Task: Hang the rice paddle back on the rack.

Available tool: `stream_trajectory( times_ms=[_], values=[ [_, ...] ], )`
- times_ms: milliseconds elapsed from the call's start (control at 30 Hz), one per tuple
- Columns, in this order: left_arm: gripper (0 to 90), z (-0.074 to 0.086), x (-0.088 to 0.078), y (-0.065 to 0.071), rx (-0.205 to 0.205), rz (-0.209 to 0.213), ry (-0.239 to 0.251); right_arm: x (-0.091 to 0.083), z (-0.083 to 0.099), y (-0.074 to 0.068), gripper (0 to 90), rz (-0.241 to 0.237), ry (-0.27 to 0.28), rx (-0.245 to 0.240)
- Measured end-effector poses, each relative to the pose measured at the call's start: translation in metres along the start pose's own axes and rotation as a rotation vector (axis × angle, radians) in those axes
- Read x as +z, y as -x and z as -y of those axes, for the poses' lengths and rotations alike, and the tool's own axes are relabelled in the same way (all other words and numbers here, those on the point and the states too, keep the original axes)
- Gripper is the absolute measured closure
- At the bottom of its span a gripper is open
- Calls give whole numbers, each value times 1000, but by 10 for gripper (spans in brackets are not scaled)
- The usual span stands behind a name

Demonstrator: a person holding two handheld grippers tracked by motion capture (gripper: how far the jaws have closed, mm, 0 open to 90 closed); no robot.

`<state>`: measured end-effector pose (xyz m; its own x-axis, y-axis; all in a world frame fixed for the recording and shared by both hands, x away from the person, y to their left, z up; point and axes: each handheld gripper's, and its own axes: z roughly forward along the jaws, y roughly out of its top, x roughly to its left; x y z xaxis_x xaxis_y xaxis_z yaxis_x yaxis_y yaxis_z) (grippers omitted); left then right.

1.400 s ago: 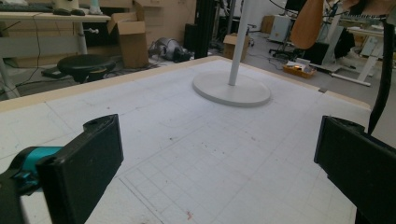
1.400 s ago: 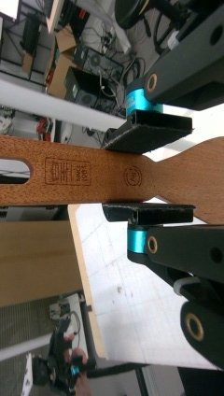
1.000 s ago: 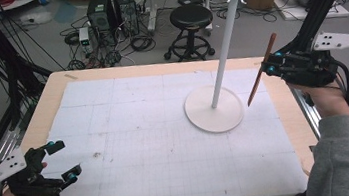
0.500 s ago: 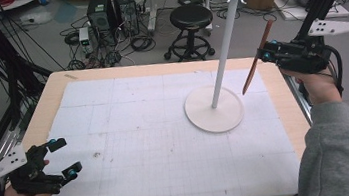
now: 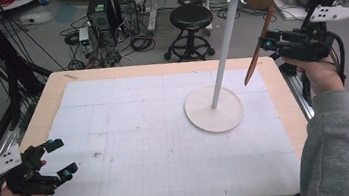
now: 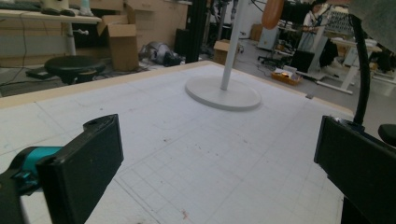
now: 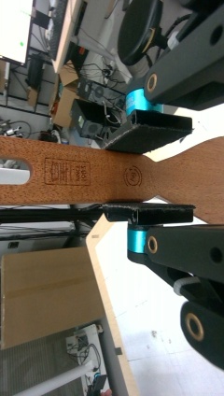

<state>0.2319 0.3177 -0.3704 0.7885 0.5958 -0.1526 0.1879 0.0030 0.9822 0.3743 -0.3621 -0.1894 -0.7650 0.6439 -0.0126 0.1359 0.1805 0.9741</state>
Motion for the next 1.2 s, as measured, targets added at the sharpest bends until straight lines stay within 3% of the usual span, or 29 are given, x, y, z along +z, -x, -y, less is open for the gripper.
stream_trajectory(
  times_ms=[367,733,1133,1200],
  values=[
    [18,2,-6,-4,-13,-9,1,6,-22,-2,642,17,17,-13],
    [18,2,-9,-5,-27,-9,21,11,-26,2,642,56,18,13],
    [18,6,-9,-8,-34,-14,15,15,-26,2,642,47,46,13],
    [18,6,-9,-8,-39,-14,17,15,-27,1,642,54,55,31]
  ],
)
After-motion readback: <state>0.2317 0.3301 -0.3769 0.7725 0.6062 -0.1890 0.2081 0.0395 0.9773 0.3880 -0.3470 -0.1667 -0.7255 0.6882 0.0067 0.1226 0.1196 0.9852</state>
